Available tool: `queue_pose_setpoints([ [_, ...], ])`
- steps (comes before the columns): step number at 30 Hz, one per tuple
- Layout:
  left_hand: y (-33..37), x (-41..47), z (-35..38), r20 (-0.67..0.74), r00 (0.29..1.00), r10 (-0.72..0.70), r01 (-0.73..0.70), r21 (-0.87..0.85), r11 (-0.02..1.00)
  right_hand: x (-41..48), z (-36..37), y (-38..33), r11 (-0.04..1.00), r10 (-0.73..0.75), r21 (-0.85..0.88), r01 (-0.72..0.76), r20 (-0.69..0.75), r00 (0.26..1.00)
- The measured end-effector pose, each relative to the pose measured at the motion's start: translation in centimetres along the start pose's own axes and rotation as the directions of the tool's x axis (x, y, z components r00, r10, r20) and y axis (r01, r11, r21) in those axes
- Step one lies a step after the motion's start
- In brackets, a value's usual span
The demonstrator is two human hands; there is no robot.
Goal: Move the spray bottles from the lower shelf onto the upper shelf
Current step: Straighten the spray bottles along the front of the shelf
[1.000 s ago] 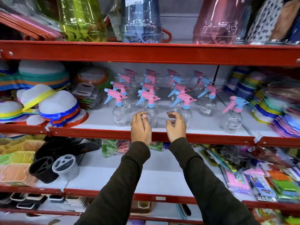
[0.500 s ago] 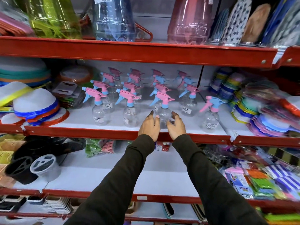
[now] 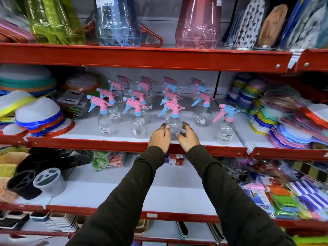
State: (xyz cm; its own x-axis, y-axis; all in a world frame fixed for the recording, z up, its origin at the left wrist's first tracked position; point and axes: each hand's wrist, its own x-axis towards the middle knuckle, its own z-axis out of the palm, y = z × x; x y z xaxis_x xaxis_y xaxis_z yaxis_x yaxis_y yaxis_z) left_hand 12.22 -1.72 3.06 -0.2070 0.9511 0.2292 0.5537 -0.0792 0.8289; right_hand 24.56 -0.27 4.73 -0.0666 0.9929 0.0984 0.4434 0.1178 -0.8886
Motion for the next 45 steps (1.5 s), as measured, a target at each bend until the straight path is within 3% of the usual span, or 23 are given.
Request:
queue_pose_setpoints([
  [5,-0.1,-0.7,0.4,-0.099,0.995,-0.004,0.002,-0.020,1.000,-0.7,-0.4,0.8,0.995,-0.021,0.099,0.030,-0.094,0.995],
  [11,0.6,-3.2,2.3,-0.313,0.923,0.223,-0.250,-0.047,0.967,-2.3,-2.6,2.7,0.977,-0.105,0.148,0.155,-0.299,0.948],
  [14,1.9,-4.1,4.5,-0.269,0.909,0.317,-0.336,-0.027,0.941,-3.0,-4.5,3.9,0.971,-0.127,0.138,0.195,-0.392,0.911],
  [18,4.1,-4.2,7.6,-0.167,0.940,0.297,-0.304,-0.018,0.953,-3.6,-7.5,5.7,0.976,-0.106,0.115,0.187,-0.496,0.862],
  [22,6.4,-3.1,9.9,-0.018,0.970,0.241,-0.237,0.124,0.964,-3.1,-10.9,7.4,1.000,-0.004,-0.010,-0.002,-0.598,0.801],
  [26,8.7,-1.7,12.0,0.139,0.972,0.189,-0.221,0.273,0.936,-1.6,-14.1,8.1,0.971,0.098,-0.135,-0.195,-0.522,0.847],
  [30,10.1,-0.9,13.6,0.320,0.942,0.104,-0.207,0.307,0.929,-0.3,-15.1,8.4,0.958,0.132,-0.205,-0.202,-0.313,0.940],
  [39,8.2,-0.2,11.5,0.200,0.976,0.087,-0.118,0.146,0.982,0.5,-12.5,6.8,0.985,0.020,-0.161,-0.066,-0.271,0.962],
  [45,6.7,0.6,10.9,0.267,0.964,-0.001,-0.022,0.085,0.996,0.7,-11.2,6.4,0.983,0.020,-0.172,-0.056,-0.204,0.979],
])
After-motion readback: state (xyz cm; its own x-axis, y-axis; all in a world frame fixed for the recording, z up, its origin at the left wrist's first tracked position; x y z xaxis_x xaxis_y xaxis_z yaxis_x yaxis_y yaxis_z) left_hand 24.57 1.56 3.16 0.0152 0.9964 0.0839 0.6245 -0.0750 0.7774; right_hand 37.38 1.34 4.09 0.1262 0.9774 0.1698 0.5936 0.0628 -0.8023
